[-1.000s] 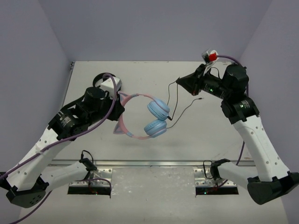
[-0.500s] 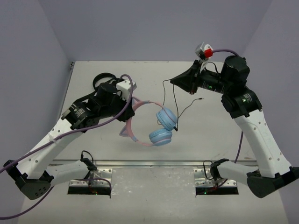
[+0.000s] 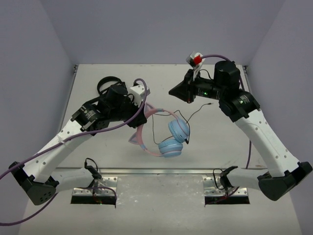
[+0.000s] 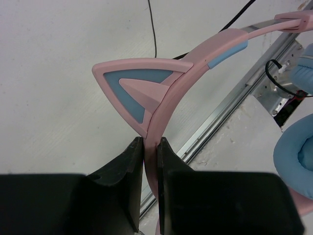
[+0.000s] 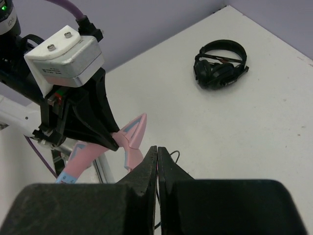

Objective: Wrap the headphones

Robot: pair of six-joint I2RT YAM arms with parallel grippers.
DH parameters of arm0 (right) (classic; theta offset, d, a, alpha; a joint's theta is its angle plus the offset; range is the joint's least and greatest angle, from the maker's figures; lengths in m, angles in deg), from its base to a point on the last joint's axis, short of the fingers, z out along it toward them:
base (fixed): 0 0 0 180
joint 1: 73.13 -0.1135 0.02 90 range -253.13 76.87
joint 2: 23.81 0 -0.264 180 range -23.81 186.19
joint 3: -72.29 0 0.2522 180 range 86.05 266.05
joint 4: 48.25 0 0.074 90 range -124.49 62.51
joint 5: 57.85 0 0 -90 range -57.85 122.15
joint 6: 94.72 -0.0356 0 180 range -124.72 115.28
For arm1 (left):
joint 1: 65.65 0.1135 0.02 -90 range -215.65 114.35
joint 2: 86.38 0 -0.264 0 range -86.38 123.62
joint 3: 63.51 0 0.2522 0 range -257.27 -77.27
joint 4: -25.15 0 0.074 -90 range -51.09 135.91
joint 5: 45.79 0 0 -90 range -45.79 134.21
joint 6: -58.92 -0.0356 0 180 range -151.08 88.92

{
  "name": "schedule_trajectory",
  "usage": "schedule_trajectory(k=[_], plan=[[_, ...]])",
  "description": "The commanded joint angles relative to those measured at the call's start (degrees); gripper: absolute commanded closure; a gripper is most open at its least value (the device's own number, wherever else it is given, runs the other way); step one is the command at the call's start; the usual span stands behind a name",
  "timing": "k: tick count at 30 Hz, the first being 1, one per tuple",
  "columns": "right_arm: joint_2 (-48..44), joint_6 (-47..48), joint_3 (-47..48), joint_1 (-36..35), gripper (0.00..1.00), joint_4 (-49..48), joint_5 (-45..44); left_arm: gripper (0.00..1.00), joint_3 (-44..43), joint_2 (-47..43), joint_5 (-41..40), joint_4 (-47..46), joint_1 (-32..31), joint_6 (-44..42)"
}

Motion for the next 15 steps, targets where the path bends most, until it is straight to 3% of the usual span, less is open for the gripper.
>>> schedule_trajectory(k=[1,3,4,6,10,13,15], plan=[[0.2,0.6,0.2,-2.1,0.99,-1.2,-4.2,1.00,-4.0,-0.4,4.5,-6.9,-0.4,1.0],[-0.3,0.8,-1.9,-2.1,0.83,-0.5,-7.9,1.00,-4.6,-0.2,4.5,-7.1,-0.3,1.1],[-1.3,1.0,-2.9,-1.8,0.60,-0.4,-13.9,1.00,-5.2,-0.3,4.3,-7.1,-0.4,1.3],[-2.4,0.7,-5.7,0.0,0.35,0.9,-21.0,0.99,-6.0,-0.4,2.0,-6.7,-0.4,2.3],[-3.1,-7.6,-10.6,21.6,0.21,3.3,-13.2,1.00,-8.2,-1.1,-2.4,-5.4,-0.4,6.0],[-4.3,-6.6,-14.5,23.0,0.15,2.8,-10.3,1.00,-9.9,-2.3,-3.7,-4.9,-0.4,9.1],[-4.5,-7.1,-18.4,23.0,0.12,-0.6,-1.9,0.99,-11.1,-2.6,-4.6,-4.8,-0.4,11.6]])
